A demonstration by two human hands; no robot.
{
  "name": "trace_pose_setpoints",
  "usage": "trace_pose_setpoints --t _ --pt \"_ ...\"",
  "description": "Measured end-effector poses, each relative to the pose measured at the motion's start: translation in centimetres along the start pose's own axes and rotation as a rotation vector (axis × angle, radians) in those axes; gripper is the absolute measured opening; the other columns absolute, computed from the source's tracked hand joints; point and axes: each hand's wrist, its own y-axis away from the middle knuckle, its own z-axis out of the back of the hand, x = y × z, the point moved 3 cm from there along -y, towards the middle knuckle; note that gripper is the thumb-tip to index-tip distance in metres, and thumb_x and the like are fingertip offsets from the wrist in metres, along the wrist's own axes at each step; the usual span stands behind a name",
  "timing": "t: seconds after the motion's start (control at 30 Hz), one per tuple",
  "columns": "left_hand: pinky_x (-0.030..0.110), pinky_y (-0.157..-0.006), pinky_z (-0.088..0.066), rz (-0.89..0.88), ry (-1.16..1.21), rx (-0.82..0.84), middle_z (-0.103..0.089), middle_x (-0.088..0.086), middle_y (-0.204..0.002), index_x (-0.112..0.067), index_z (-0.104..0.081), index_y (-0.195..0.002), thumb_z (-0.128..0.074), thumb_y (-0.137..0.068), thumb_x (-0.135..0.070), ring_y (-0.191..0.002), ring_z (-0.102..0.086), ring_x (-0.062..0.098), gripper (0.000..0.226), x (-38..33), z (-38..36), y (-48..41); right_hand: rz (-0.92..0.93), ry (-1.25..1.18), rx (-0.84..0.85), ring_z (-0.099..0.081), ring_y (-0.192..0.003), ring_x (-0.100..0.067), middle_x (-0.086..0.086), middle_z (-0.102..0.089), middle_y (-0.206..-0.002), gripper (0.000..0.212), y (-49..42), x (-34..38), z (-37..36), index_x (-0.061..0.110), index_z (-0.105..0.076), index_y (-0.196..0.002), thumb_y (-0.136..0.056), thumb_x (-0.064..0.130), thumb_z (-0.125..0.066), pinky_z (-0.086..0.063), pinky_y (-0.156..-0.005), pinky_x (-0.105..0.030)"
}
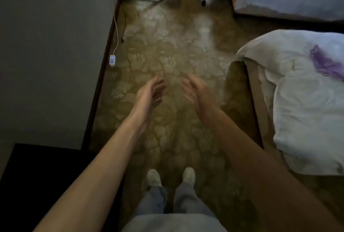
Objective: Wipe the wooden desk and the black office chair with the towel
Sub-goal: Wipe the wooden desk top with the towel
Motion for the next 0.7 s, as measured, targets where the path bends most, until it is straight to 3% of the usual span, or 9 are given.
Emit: trace_pose_setpoints --t 0.13,0.27,0.43,0.7 --pt "0.041 -0.112 -0.044 0.109 0.036 -0.058 -0.074 0.000 -0.121 -0.022 -0.069 -0.121 -0.043 -0.106 -0.048 -0.115 -0.067 0.015 0.040 3.9 -0.6 0.5 -0.075 0.033 -0.028 -0.054 -0.133 -0.020 0.003 -0.059 -0.131 0.016 0.4 -2.7 2.1 0.033 -0.057 -0.119 -0.105 0.039 -0.053 -0.040 -0.115 -0.043" --pt "0.039 -0.112 -0.043 0.124 -0.015 -0.052 -0.071 -0.003 -0.126 -0.023 -0.066 -0.130 -0.042 -0.106 -0.049 -0.118 -0.065 0.012 0.043 5.0 -2.9 0.6 -0.106 0.011 -0.017 -0.053 -0.134 -0.021 0.000 -0.059 -0.137 0.038 0.4 -4.2 4.8 0.026 -0.056 -0.136 -0.102 0.044 -0.057 -0.039 -0.117 -0.044" --pt "0.041 -0.113 -0.043 0.063 -0.046 -0.112 -0.071 0.000 -0.126 -0.018 -0.063 -0.135 -0.041 -0.107 -0.045 -0.118 -0.066 0.014 0.045 3.5 -6.1 -1.4 -0.106 -0.042 0.027 -0.049 -0.137 -0.020 -0.002 -0.053 -0.150 0.047 -0.4 -3.1 8.0 0.021 -0.049 -0.149 -0.107 0.041 -0.047 -0.036 -0.120 -0.045" --pt "0.038 -0.108 -0.046 0.003 0.025 -0.221 -0.075 0.001 -0.119 -0.019 -0.067 -0.127 -0.046 -0.105 -0.042 -0.113 -0.070 0.016 0.038 1.2 -9.4 -4.3 -0.099 -0.104 0.071 -0.054 -0.134 -0.019 -0.004 -0.056 -0.147 0.045 -4.3 0.0 12.5 0.021 -0.051 -0.146 -0.105 0.040 -0.051 -0.038 -0.119 -0.044"
